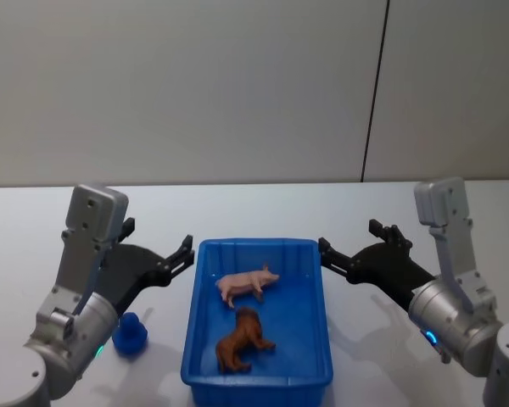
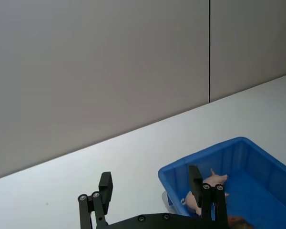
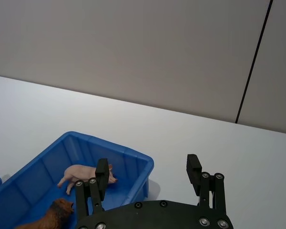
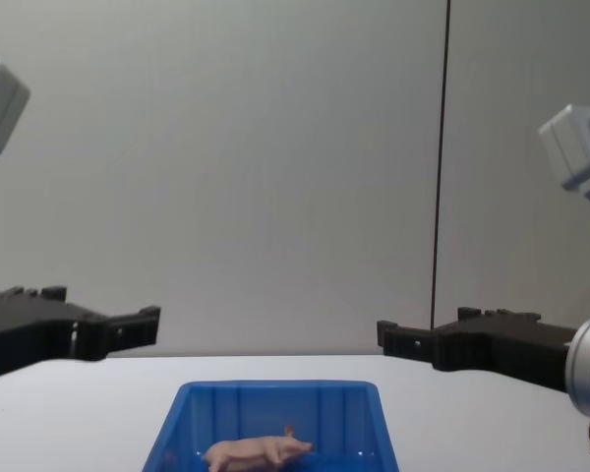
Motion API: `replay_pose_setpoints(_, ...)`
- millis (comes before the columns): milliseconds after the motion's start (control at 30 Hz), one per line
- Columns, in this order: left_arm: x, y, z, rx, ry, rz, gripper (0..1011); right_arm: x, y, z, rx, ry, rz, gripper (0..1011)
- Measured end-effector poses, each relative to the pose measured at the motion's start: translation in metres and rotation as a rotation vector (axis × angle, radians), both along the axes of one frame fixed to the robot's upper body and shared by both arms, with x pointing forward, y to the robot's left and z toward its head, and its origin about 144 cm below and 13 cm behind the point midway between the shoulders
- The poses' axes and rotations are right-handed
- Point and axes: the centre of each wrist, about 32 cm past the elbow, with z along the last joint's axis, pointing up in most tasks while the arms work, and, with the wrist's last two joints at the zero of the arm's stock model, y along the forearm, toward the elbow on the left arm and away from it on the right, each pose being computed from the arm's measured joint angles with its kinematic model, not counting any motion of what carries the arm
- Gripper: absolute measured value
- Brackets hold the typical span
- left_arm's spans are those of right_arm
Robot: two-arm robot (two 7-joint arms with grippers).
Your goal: Pick up the two dolls from the table and place them into the box.
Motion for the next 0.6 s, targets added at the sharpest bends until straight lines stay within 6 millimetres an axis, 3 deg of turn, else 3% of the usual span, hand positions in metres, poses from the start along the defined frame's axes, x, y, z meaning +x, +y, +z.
replay_pose_setpoints(600, -0.013, 0.023, -0.02, -0.025, 0.141, 0.057, 1001, 0.0, 0.0, 0.0, 0.0, 0.0, 0.0, 1001)
